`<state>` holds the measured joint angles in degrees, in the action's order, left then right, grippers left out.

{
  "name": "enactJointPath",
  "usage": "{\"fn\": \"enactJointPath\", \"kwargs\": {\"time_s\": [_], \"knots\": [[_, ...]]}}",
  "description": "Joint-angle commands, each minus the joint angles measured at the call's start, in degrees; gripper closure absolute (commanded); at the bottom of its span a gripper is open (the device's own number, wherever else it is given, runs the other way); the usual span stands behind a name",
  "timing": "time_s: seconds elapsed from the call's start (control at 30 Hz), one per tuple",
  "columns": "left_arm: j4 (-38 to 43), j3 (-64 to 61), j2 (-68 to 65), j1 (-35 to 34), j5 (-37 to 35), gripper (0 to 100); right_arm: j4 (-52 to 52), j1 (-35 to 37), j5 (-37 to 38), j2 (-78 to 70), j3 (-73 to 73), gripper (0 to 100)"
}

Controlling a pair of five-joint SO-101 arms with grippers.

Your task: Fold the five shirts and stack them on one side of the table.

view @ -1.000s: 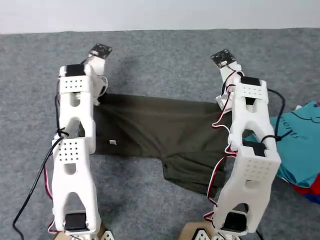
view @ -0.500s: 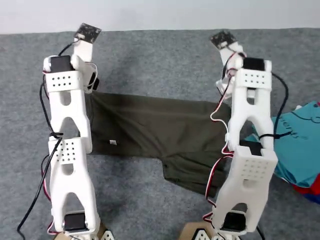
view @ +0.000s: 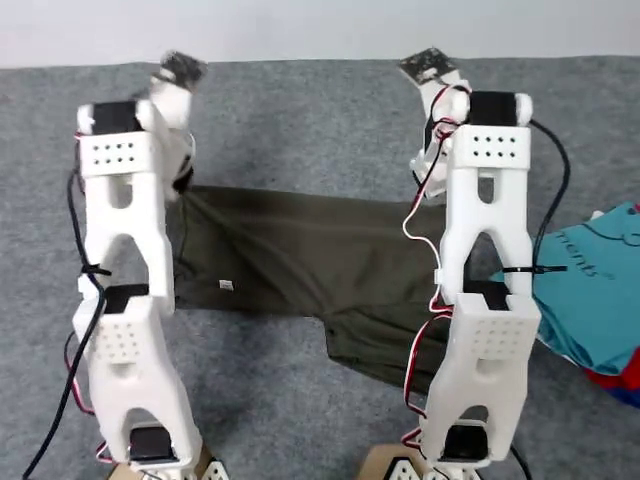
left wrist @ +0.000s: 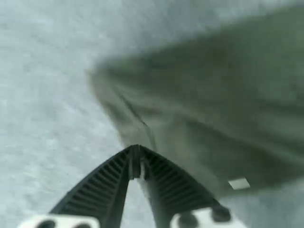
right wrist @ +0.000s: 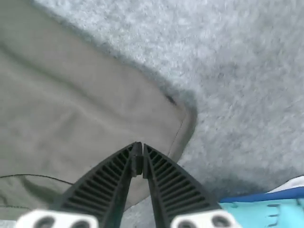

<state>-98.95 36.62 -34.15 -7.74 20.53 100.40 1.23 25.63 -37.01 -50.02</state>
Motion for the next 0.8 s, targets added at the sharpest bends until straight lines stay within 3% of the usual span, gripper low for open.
{"fn": "enactJointPath", "kwargs": {"time_s": [0.0, 0.27, 0.47, 0.77], "knots": [[-0.4, -12.2, 6.5, 1.1, 0.7, 100, 0.6, 0.5, -1.0, 0.4, 4.4, 99.0], [8.6, -22.6, 3.0, 1.6, 0.5, 100, -10.8, -0.7, -0.5, -7.3, 11.4, 99.0], [6.4, -23.0, -3.3, -1.9, 0.8, 100, -17.2, -3.7, -0.4, -12.2, 11.4, 99.0], [1.7, -22.8, -4.9, -7.6, 4.3, 100, -18.1, -5.6, 2.8, -13.0, 11.4, 99.0]]}}
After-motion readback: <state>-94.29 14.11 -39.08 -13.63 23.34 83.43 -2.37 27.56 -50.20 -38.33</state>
